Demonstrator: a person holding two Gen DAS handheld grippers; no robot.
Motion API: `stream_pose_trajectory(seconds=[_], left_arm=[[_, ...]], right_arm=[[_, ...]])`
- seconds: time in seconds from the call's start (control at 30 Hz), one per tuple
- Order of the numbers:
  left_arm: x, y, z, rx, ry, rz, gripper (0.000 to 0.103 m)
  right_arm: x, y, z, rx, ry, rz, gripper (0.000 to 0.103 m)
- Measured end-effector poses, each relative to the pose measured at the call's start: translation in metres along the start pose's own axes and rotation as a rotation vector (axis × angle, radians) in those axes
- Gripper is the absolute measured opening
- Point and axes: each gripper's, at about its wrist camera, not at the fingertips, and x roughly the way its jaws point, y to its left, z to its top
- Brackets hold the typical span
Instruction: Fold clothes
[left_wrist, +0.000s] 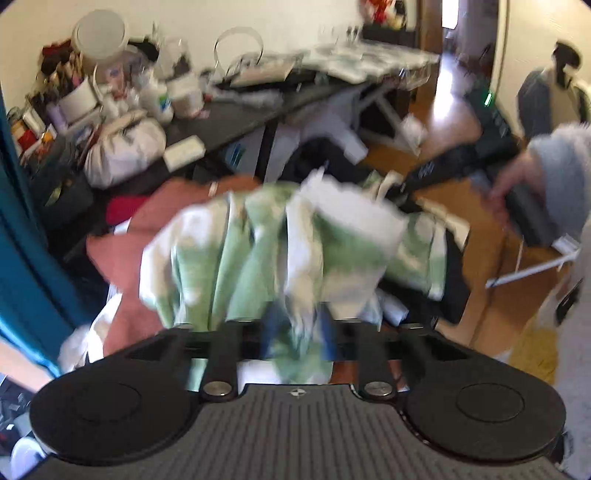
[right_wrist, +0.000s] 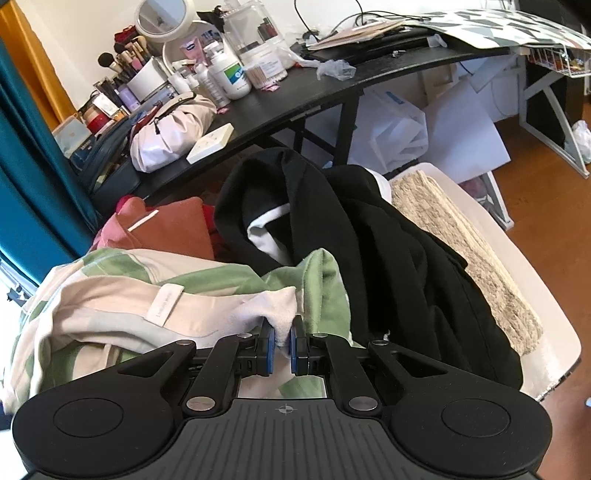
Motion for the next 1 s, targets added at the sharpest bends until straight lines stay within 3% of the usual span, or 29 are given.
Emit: stream_pose_trajectory(seconds=[0.03,0.2,0.27,0.3,0.33,0.43,0.6,0.67,0.8,1.0], left_arm=[[0.001,0.000,0.002,0.025,-0.005,0.025,0.060],[0.021,-0.005,0.005,0.144,0.058,0.057,0.059],[0.027,-0.011,0.002,0.204,0.087,0.070,0.031],[0.029,-0.016,-0.002,0.246,0.094,0.106,0.007],[0.030,-0.019,-0.005,0.268,0.096,0.135,0.007],[0.014,-0.012,0.001,0.177,0.027,0.219,0.006],[-0.039,0.026,0.028,-0.189,-0.175,0.390,0.006],[-0.054,0.034,0.035,-0.277,-0.246,0.451,0.006],[-0.068,0.028,0.041,-0.280,-0.321,0.575,0.006],[-0.079,0.018,0.043,-0.307,-0.371,0.649,0.005]], right_arm=[[0.000,0.001,0.000,-0.005,-0.001,0.001,0.006],[-0.001,-0.001,0.001,-0.010,-0.003,0.003,0.007],[-0.001,-0.002,0.001,-0.022,-0.004,0.006,0.007],[-0.001,-0.002,0.001,-0.029,-0.005,0.007,0.007],[-0.001,-0.002,0.002,-0.037,-0.006,0.010,0.007],[-0.002,-0.001,0.004,-0.072,-0.018,0.019,0.007],[-0.002,-0.001,0.008,-0.130,-0.039,0.041,0.009],[-0.001,0.005,0.007,-0.185,-0.044,0.056,0.017],[0.002,0.028,0.001,-0.367,-0.060,0.091,0.020],[0.010,0.062,-0.013,-0.650,-0.111,0.097,0.034]])
